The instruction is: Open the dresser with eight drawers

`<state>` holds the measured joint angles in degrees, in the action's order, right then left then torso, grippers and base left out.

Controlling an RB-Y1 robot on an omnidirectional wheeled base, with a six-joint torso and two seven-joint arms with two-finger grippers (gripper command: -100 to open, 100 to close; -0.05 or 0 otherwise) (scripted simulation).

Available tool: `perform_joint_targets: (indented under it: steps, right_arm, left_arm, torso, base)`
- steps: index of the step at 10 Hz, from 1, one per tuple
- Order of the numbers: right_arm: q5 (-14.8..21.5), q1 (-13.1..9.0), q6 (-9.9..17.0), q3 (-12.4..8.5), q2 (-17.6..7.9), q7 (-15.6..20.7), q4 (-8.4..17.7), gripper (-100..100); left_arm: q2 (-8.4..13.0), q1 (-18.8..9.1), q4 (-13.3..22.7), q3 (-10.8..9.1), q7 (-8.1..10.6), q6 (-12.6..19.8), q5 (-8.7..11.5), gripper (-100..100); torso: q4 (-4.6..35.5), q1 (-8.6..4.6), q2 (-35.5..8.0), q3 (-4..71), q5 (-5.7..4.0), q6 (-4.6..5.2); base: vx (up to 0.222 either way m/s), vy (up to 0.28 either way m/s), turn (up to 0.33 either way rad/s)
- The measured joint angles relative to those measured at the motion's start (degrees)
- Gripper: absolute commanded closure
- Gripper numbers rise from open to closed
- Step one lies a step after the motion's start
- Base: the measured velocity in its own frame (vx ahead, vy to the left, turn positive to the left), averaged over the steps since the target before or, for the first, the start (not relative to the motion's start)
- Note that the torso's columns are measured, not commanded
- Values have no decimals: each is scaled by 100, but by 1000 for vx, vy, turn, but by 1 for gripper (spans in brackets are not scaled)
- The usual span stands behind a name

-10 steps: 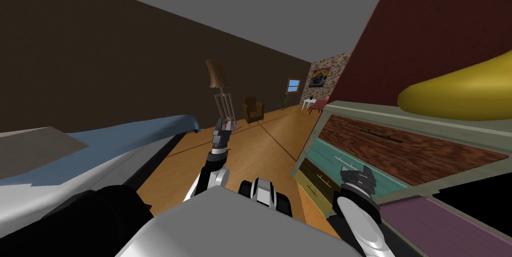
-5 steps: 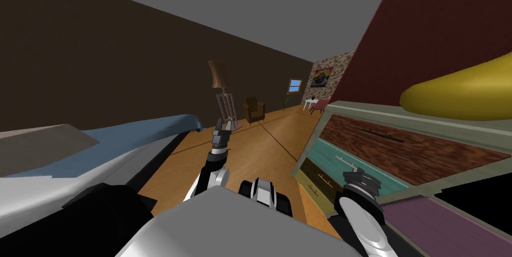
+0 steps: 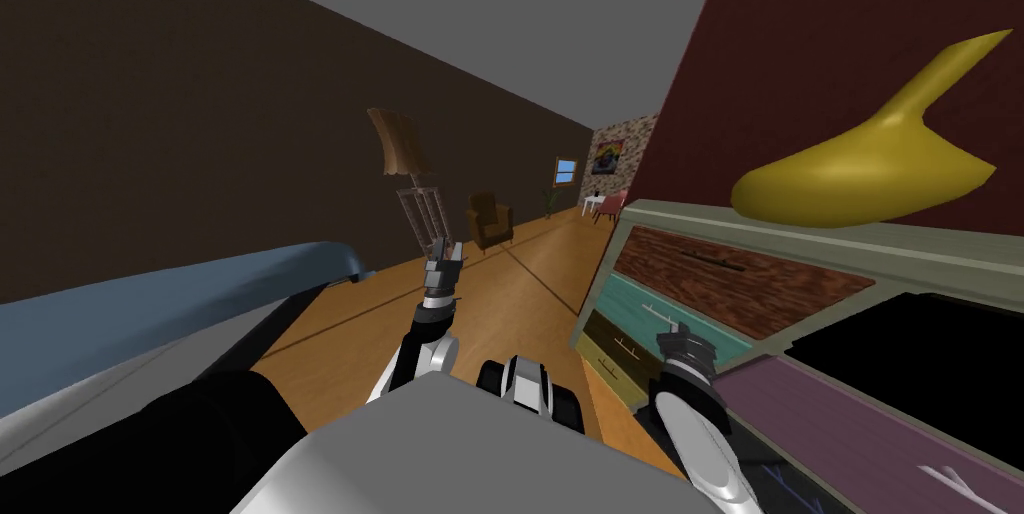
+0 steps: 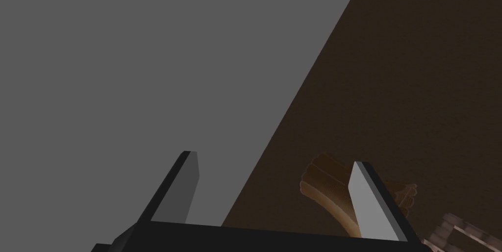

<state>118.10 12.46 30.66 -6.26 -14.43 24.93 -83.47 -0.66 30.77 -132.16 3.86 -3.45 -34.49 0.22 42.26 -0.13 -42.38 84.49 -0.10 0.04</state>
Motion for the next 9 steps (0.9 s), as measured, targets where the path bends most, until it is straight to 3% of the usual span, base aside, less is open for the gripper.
perform_joint_targets:
  steps: [1,4,9]
  right_arm:
    - [174,34,30,147,48,-108,-27,100]
    - [433,192,-85,333,230,-144,-331,100]
    - [405,208,-267,327,228,-110,-482,100]
  left_arm:
    - [0,0,0,0,0,0,0,0]
    - [0,0,0,0,0,0,0,0]
    - [-1,-4,1,2,0,1,0,0]
  torso:
    - [-6,-5,14,8,-4,-2]
    - [0,9,17,12,6,-5]
    - [11,38,8,7,18,-27]
  base:
    - [60,-12,-106]
    - [56,-11,-162]
    - [-105,93,-33]
